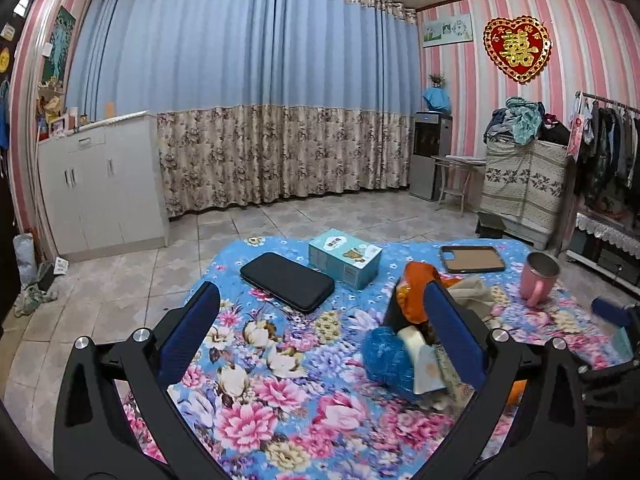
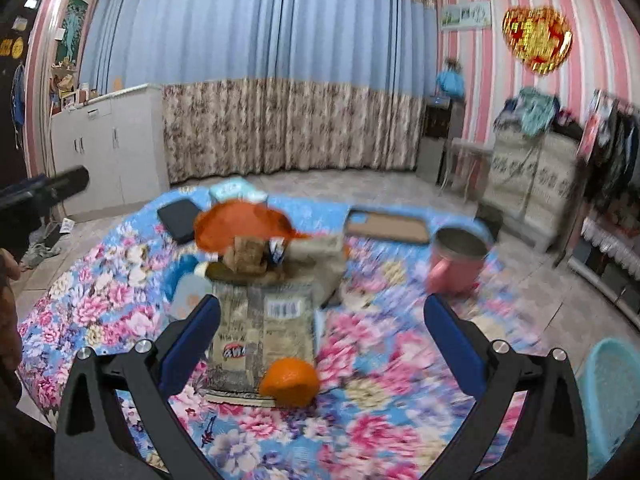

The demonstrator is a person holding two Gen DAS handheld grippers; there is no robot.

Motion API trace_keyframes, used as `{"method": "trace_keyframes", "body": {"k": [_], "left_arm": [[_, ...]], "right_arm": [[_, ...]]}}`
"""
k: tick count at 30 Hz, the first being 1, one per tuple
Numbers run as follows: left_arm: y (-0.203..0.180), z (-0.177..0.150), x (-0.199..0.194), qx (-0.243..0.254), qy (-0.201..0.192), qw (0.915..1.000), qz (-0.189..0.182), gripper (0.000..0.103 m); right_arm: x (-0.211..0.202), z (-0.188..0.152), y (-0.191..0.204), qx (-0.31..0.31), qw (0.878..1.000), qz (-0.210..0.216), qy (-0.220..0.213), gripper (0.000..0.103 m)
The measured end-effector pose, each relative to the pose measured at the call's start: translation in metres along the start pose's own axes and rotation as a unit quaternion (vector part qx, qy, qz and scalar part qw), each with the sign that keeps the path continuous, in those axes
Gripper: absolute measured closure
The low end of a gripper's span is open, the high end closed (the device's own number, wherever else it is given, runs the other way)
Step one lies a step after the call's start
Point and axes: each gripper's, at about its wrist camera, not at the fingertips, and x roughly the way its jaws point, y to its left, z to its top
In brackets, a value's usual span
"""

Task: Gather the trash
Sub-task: 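Grasp the orange peel with the right tool while the left tool grasps the snack wrapper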

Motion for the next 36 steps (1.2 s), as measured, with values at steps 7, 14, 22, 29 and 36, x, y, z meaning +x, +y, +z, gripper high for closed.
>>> {"method": "trace_keyframes", "body": {"k": [7,14,22,29,36], "left_arm": [[-0.014,-0.039,0.03,0.041,0.068,0.9968,-0.011,0.005],[-0.019,-0.051,0.031,0.037,0.092,0.9945,-0.035,0.005],[-0.037,-0.058,0.028,0.038,0.104,0.9915,-0.068,0.005],[-0.065,-0.067,0.027,0.021,0.137,0.9785,-0.153,0.005],[-0.084,-0.081,0.039,-0.001,0.193,0.9617,-0.194,0.017]], "right_arm": [[0.044,-0.026,0.014,-0.026,0.995,-0.017,0.094,0.004],[0.058,-0.037,0.007,-0.015,0.99,-0.022,0.138,0.025],[0.052,-0.032,0.005,-0.004,0.991,0.009,0.134,0.061],[0.022,-0.013,-0.028,0.044,0.996,-0.02,0.071,0.061],[0.015,-0.008,-0.057,0.076,0.995,-0.031,0.063,0.061]]}}
